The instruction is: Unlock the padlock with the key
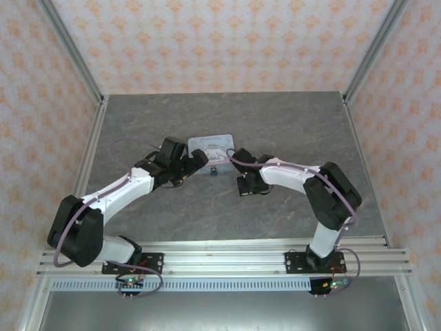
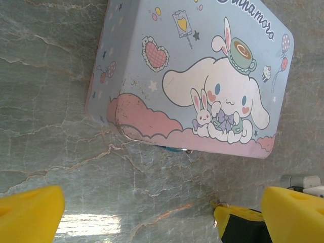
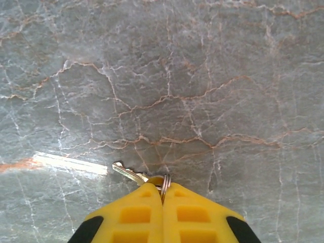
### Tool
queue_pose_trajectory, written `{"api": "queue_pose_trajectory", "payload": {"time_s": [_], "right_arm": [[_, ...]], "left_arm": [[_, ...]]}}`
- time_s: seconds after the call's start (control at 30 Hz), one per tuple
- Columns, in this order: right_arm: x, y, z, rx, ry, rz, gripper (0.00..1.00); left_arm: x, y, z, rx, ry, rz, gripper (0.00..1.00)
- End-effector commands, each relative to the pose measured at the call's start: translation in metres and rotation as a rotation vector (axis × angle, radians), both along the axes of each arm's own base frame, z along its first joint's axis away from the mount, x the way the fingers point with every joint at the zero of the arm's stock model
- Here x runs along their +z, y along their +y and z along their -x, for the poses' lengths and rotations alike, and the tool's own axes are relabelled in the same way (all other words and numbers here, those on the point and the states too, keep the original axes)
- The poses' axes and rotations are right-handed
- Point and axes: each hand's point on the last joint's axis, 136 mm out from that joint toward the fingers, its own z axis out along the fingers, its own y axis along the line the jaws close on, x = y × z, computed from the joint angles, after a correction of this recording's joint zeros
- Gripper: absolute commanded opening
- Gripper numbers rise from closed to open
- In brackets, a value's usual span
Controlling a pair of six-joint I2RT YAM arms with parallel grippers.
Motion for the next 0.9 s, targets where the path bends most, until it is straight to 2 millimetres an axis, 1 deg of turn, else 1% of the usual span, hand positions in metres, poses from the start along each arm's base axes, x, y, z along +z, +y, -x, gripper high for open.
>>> {"api": "queue_pose_trajectory", "payload": {"time_s": [0.0,0.2,0.37,0.87], "right_arm": [[-0.014,-0.007,0.012,0.007,0.036,0.033,0.00],[-0.001,-0.008,0.012,-0.009,0.001,0.001,0.00],[0.011,-0.004,0.012,-0.025,-0.027,-0.049,0.00],[0.031,0.007,0.009,-0.053,-0.048,-0.156,0.00]], "left_arm": [[-0.002,0.000,0.002,-0.008,-0.003,-0.020,1.00],[-0.001,0.000,0.003,-0.010,-0.003,-0.019,1.00],[0.002,0.000,0.003,-0.008,-0.011,-0.013,1.00],[0.002,-0.009,0.001,-0.016,-0.001,0.025,1.00]]}}
